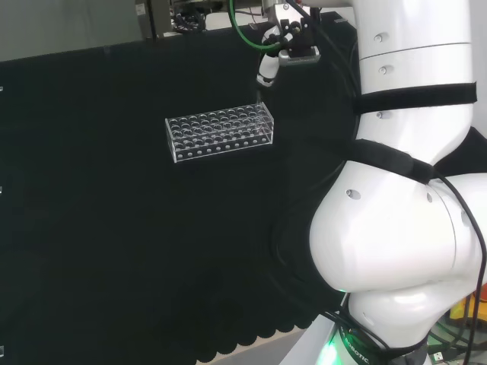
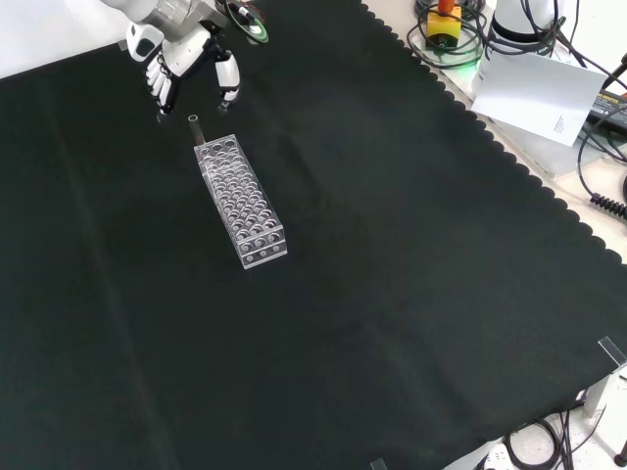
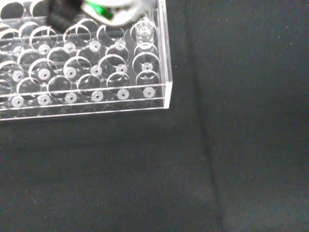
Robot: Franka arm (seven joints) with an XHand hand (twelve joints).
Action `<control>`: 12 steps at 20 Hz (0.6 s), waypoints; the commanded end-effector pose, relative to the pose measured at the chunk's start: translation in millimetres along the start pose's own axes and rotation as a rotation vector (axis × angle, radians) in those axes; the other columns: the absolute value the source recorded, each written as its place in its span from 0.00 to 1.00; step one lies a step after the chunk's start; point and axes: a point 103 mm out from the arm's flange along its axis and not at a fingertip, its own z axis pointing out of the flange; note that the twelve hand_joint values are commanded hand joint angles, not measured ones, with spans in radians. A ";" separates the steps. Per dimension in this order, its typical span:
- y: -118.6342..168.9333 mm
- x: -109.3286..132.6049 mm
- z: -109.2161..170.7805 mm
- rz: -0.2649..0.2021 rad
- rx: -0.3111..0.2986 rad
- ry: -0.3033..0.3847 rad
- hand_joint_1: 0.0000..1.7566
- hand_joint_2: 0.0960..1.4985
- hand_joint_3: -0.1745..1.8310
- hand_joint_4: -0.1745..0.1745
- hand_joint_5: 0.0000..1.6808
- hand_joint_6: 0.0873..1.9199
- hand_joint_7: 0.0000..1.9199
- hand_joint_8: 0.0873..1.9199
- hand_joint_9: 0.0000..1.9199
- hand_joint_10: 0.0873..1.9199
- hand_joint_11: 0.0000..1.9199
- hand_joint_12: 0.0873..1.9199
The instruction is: Pick up the test tube.
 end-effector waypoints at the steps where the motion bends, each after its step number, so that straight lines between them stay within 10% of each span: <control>1: 16.1 15.9 3.5 -0.017 -0.017 -0.008 0.57 0.38 0.43 0.35 0.26 0.00 0.18 0.46 0.10 0.48 0.00 0.77; 12: 21.9 26.0 12.5 -0.031 -0.044 -0.010 0.59 0.36 0.46 0.33 0.28 0.00 0.22 0.46 0.14 0.47 0.00 0.79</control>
